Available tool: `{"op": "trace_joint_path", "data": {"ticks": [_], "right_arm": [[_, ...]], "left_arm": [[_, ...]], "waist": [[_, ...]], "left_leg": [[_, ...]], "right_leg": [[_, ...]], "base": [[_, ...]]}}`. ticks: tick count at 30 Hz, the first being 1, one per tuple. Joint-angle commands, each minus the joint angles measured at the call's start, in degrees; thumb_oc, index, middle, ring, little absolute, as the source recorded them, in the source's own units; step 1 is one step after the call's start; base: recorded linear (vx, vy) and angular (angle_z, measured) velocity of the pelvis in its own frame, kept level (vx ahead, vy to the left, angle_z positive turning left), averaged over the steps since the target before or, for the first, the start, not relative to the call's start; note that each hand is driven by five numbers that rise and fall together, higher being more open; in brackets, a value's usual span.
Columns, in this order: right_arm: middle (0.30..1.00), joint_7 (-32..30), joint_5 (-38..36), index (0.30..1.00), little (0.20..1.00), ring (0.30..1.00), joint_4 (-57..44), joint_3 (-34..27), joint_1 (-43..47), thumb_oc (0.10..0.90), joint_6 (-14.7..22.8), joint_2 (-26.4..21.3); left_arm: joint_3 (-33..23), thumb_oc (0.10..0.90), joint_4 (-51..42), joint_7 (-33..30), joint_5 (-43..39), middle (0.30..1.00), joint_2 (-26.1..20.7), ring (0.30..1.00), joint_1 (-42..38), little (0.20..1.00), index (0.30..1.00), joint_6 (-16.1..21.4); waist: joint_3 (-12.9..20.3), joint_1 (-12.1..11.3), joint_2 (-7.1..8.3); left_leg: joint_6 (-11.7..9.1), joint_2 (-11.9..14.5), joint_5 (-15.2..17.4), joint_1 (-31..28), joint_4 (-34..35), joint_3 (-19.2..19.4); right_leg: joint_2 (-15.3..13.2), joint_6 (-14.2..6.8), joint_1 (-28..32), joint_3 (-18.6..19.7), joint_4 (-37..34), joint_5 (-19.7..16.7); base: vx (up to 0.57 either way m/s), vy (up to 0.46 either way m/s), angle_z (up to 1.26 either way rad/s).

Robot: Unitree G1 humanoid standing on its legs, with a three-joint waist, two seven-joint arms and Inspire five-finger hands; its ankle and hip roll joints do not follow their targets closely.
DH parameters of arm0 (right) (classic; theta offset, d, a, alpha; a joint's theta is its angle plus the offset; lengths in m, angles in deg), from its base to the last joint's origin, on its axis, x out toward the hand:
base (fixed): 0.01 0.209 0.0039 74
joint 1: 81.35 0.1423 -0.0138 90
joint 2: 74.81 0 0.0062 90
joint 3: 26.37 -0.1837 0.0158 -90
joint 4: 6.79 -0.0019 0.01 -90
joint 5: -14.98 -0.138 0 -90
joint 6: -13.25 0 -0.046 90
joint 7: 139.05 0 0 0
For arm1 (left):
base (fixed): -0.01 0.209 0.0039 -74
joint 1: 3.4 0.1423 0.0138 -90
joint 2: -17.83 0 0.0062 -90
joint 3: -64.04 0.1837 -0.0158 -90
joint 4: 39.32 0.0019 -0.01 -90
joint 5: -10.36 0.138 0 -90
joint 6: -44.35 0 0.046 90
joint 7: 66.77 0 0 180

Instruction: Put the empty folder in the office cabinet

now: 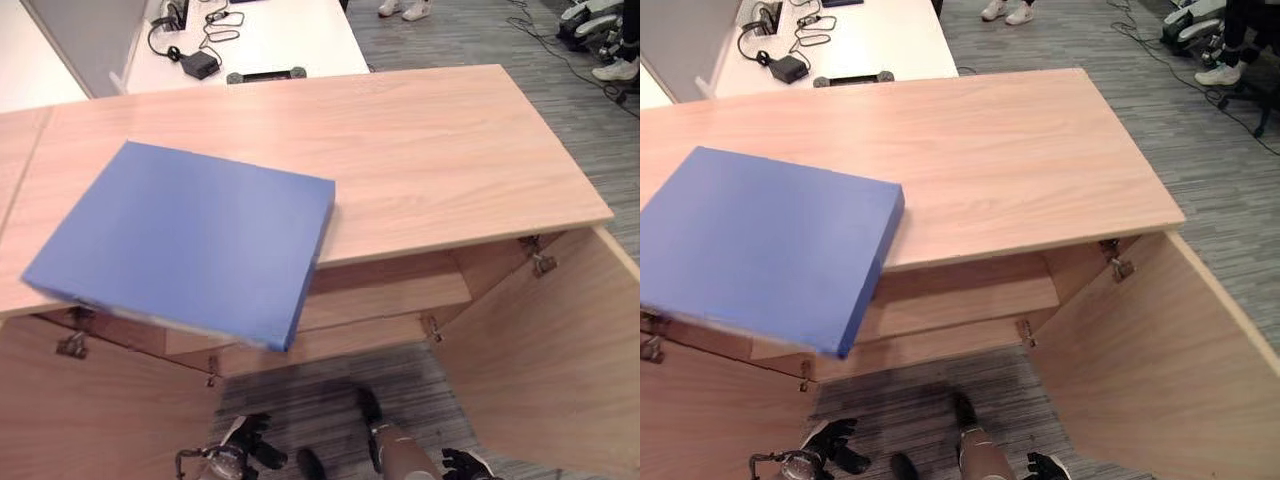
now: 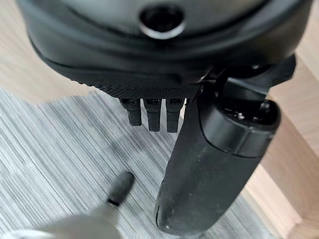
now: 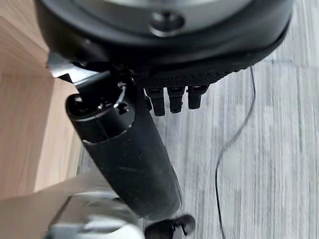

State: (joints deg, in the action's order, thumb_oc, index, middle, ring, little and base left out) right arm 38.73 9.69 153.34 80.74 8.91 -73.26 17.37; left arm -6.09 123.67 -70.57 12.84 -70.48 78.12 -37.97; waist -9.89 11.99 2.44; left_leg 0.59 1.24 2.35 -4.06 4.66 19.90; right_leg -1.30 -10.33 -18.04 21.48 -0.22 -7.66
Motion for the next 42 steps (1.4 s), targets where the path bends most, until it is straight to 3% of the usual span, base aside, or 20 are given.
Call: {"op": "trace_joint_path", "data": {"ticks": [1,4,9,12,20,31,34,36,39,42], "right_arm": [[0.9,0.01,-2.0,0.9,0.9,0.9,-0.79,-1.38,1.79,0.8,0.59,-2.12],[0.9,-0.01,-1.93,0.9,0.9,0.9,0.08,-2.21,0.7,0.8,0.53,-2.46],[0.9,-0.04,-0.88,0.9,0.9,0.9,0.84,-2.14,0.28,0.8,0.58,-3.12],[0.9,-0.3,-1.15,0.9,0.9,0.9,0.52,-2.01,0.95,0.8,0.91,-3.83],[0.9,-0.08,-0.62,0.9,0.9,0.9,0.64,-0.96,1.26,0.8,1.05,-3.95],[0.9,0.16,0.1,0.9,0.9,0.9,0.8,-0.37,2.01,0.8,0.61,-3.33],[0.9,0.02,-2.01,0.9,0.9,0.9,0.1,-0.63,3.67,0.8,0.96,-1.58],[0.9,-0.13,-2.11,0.9,0.9,0.9,0.01,-0.56,4.11,0.8,0.86,-1.27],[0.9,-0.5,-2.2,0.9,0.9,0.9,-1.01,0.1,4.17,0.8,1.02,-0.42],[0.9,-0.28,-2.16,0.9,0.9,0.9,-1.36,-0.12,3.46,0.8,1.16,0.21]], "left_arm": [[-0.66,0.8,-3.09,-0.7,2.38,0.9,-1.02,0.9,-3.21,0.9,0.9,2.52],[-0.72,0.8,-3.15,-0.43,1.66,0.9,-0.21,0.9,-2.62,0.9,0.9,2.67],[-0.83,0.8,-3.02,-0.29,1.33,0.9,0.81,0.9,-1.54,0.9,0.9,2.61],[-0.89,0.8,-3.0,-0.18,0.97,0.9,1.16,0.9,-0.64,0.9,0.9,2.7],[-0.33,0.8,-3.31,0.15,1.33,0.9,1.46,0.9,0.17,0.9,0.9,2.69],[-0.6,0.8,-3.57,0.11,1.3,0.9,0.45,0.9,-0.05,0.9,0.9,2.27],[-0.98,0.8,-3.84,-0.05,0.58,0.9,-1.36,0.9,-0.99,0.9,0.9,1.95],[-0.71,0.8,-3.94,-0.01,0.7,0.9,-1.82,0.9,-1.2,0.9,0.9,1.86],[-0.3,0.8,-4.32,0.16,1.6,0.9,-4.12,0.9,-1.61,0.9,0.9,1.08],[-1.1,0.8,-4.28,0.36,1.15,0.9,-4.6,0.9,-1.08,0.9,0.9,0.91]], "waist": [[-2.44,1.25,-3.03],[-1.11,1.12,-3.88],[0.95,-0.63,-4.27],[1.58,-1.54,-3.94],[1.82,-2.6,-3.2],[1.77,-3.83,-1.54],[0.28,-4.44,0.33],[-0.17,-4.71,0.48],[-0.5,-5.97,-0.23],[0.87,-7.4,0.55]], "left_leg": [[1.68,-2.74,3.07,-2.4,-0.47,1.28],[1.73,-3.56,3.62,-3.54,-0.4,-0.71],[1.08,-3.64,2.81,-3.2,-0.18,-1.62],[0.44,-2.95,2.22,-3.24,0.04,-2.14],[0.07,-2.2,2.15,-4.09,0.03,-2.79],[0.75,-2.2,2.31,-3.67,-0.13,-2.93],[0.83,-0.94,1.16,-1.39,0.2,-2.14],[0.85,-0.55,0.73,-0.6,0.16,-2.2],[1.13,1.41,-1.28,2.06,-0.68,-2.21],[1.14,1.72,-2.01,2.68,-1.06,-1.85]], "right_leg": [[2.61,-2.64,3.37,1.5,10.32,9.72],[2.53,-1.61,6.48,2.34,10.4,10.82],[1.41,-0.84,10.09,-0.64,3.71,9.69],[0.64,-0.25,12.81,-2.31,-0.09,9.25],[1.05,0.7,14.99,-3.51,-0.94,9.71],[1.33,-0.25,13.86,-3.66,0.54,8.98],[2.61,-2.68,8.82,-4.65,6.85,7.43],[3.02,-2.94,8.03,-5.5,8.97,8.16],[2.97,-1.02,9.67,-11.61,18.52,14.16],[2.18,-0.4,13.88,-12.25,19.73,15.27]], "base": [[0.06,-0.041,0.96],[0.14,-0.12,0.32],[0.05,-0.114,0.15],[0.04,-0.124,0.12],[0.01,-0.041,0.12],[-0.04,0.03,-0.01],[-0.2,-0.001,-0.18],[-0.19,-0.009,-0.24],[-0.29,0.01,-0.1],[-0.16,-0.034,-0.09]]}}
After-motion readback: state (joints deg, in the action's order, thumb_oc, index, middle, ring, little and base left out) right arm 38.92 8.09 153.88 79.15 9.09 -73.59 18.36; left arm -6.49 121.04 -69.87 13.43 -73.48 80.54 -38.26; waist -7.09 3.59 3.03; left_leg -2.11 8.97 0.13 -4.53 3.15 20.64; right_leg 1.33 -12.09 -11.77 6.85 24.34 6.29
